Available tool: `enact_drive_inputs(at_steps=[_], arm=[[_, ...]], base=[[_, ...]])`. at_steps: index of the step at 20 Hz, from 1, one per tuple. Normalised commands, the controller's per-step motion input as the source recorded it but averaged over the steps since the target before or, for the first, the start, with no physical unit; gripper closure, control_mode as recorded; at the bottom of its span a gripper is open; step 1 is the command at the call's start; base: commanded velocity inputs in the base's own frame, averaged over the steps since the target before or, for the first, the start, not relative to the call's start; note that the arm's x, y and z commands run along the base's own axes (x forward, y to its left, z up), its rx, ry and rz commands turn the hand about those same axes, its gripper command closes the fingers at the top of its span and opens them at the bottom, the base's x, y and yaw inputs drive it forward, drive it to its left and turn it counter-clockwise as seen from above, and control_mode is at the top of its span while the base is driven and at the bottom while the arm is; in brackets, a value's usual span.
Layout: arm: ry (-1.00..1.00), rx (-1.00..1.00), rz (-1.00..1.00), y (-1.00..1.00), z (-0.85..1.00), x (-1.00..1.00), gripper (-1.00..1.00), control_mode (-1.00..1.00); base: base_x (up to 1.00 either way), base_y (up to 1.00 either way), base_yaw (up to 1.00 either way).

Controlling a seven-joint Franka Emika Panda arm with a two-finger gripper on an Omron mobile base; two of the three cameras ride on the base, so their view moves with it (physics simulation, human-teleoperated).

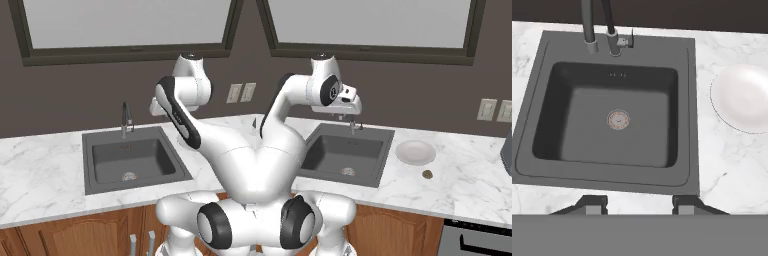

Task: Turn on the sink faucet. Then move the garlic from the counter to the sink. Turn off the sink. Move the vegetable from the sink to the pot next to the stove. Finally move the pot to the front right burner.

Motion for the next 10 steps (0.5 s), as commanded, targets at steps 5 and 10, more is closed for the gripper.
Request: enact_drive_inputs(at_steps=[5, 10], arm=[[-0.11, 0.08, 0.00, -0.43, -0.08, 0.00, -1.00, -1.00], [-0.14, 0.14, 0.06, -0.47, -0.33, 0.00, -1.00, -1.00]], base=[[0.00, 0.00, 0.00], [0.00, 0.00, 0.00]])
